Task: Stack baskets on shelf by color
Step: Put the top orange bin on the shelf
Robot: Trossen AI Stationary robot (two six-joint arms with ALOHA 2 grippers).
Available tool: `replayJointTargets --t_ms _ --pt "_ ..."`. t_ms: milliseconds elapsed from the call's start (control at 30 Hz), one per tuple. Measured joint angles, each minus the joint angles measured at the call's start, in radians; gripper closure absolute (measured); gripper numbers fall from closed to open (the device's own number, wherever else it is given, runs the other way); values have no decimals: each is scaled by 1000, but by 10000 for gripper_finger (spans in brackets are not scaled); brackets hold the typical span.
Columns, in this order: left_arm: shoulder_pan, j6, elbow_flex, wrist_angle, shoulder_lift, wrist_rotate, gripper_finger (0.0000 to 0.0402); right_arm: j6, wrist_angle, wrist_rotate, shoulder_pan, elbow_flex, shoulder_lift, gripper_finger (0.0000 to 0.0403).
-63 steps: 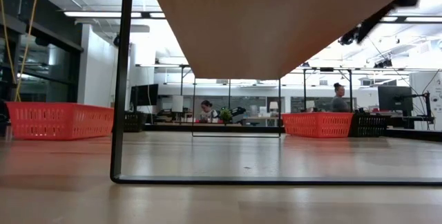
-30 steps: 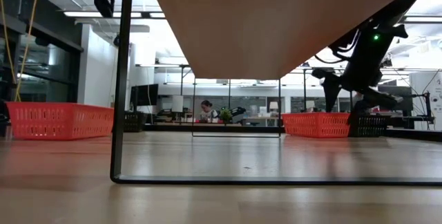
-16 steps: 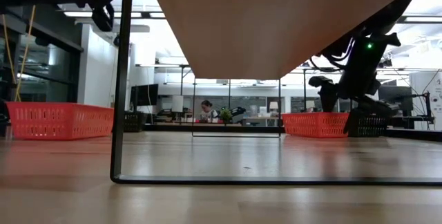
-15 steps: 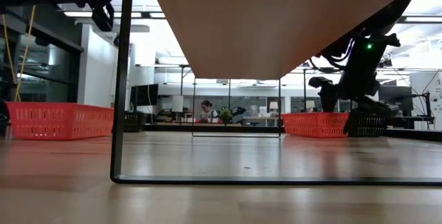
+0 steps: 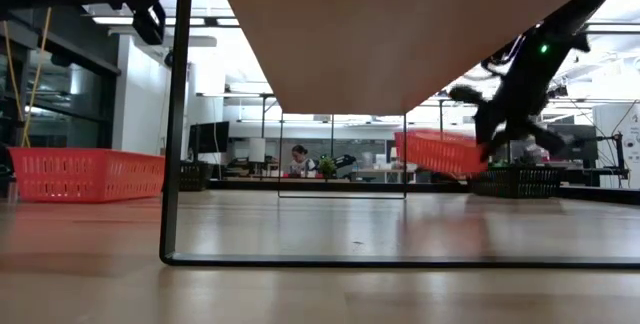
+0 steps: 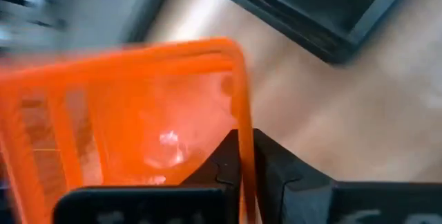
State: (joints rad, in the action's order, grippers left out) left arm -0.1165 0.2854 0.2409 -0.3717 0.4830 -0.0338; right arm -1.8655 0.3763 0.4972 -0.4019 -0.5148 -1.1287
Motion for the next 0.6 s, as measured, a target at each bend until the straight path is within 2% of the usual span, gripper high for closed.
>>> replayJointTargets --t_ms 133,267,333,433,533,600 --pt "0 -5 0 8 0 -1 401 94 -1 109 4 -24 149 398" --pt "0 -7 0 8 0 -2 401 341 -64 184 4 -112 285 401" --pt "0 -7 0 8 0 -2 401 531 -166 146 3 -165 328 401" --pt "0 -1 0 8 0 -3 401 771 -286 -11 24 -261 351 402" --pt "0 0 0 8 0 -3 401 861 -239 -117 106 -386 320 403" --pt "0 0 0 8 0 -3 401 880 -139 -132 196 -483 269 403"
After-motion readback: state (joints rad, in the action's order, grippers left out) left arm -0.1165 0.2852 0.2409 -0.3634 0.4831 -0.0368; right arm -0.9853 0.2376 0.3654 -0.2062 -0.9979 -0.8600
